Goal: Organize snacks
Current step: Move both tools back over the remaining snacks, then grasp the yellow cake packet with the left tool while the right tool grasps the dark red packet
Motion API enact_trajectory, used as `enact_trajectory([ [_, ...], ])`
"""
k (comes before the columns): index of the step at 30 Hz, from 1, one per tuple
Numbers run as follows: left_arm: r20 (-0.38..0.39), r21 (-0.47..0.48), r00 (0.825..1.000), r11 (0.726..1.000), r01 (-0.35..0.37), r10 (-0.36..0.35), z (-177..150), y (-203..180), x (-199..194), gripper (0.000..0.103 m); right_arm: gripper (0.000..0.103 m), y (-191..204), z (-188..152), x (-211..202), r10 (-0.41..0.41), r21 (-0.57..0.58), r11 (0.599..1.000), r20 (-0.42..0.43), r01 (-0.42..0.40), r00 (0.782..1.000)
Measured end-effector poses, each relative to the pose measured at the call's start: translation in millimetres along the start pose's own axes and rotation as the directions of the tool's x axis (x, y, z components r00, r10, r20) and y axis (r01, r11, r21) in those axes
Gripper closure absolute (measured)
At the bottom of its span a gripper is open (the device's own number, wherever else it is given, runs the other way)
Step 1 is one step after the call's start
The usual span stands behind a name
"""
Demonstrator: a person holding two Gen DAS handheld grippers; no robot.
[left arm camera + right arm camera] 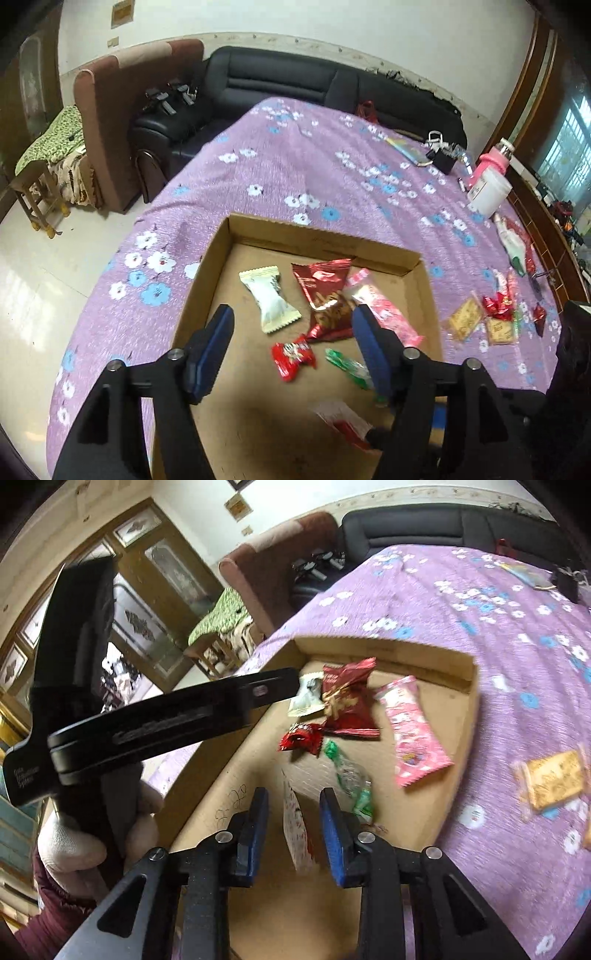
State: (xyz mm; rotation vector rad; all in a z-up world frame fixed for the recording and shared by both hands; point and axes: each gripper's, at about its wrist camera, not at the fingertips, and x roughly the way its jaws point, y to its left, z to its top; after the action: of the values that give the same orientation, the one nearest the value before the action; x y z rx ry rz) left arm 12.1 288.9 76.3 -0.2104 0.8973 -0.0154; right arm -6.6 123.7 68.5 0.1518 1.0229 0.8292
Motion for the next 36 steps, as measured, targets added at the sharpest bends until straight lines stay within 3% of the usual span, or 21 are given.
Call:
enact_trajectory([
  [4, 0.036, 0.012, 0.999, 1.000, 0.013, -0.013, -9.1, -13.8, -26.3, 0.030, 0.071, -9.3, -13.4, -34.5, -0.027, 0.011, 1.000, 0.057, 0.026, 0.998],
  [8, 0.049, 0.011, 0.997, 0.998, 0.059, -0.060, -19.2, -31.5, -46.0, 0.029, 0.061, -32.0, -31.3, -72.1, -0.061, 0.064, 0.996, 0.115, 0.054, 0.991],
  [15, -0.001, 0.010, 0.976, 0.976, 0.216, -0.216, -42.2, -79.6, -62.0, 0.027, 0.062, -101.2, -66.5, -138.2, -0.194, 0.197, 0.968, 0.187, 0.157, 0.963],
  [20, -0.029, 0.068, 0.960, 0.957, 0.281, -0.280, -57.8, -124.3, -65.5, 0.026, 0.062, -167.0, -100.3, -210.6, -0.350, 0.356, 0.898, 0.225, 0.257, 0.910],
  [27, -0.128, 0.108, 0.938, 0.935, 0.337, -0.323, -79.1, -173.2, -39.1, 0.025, 0.062, -232.2, -129.1, -275.2, -0.522, 0.487, 0.791, 0.223, 0.370, 0.823],
  [32, -0.169, 0.124, 0.936, 0.935, 0.331, -0.309, -89.7, -192.0, -27.3, 0.025, 0.062, -262.8, -120.0, -278.0, -0.605, 0.529, 0.728, 0.194, 0.437, 0.772],
  [36, -0.171, 0.152, 0.944, 0.939, 0.308, -0.282, -91.3, -197.4, -26.6, 0.025, 0.062, -288.5, -101.9, -260.4, -0.619, 0.544, 0.708, 0.172, 0.450, 0.766],
])
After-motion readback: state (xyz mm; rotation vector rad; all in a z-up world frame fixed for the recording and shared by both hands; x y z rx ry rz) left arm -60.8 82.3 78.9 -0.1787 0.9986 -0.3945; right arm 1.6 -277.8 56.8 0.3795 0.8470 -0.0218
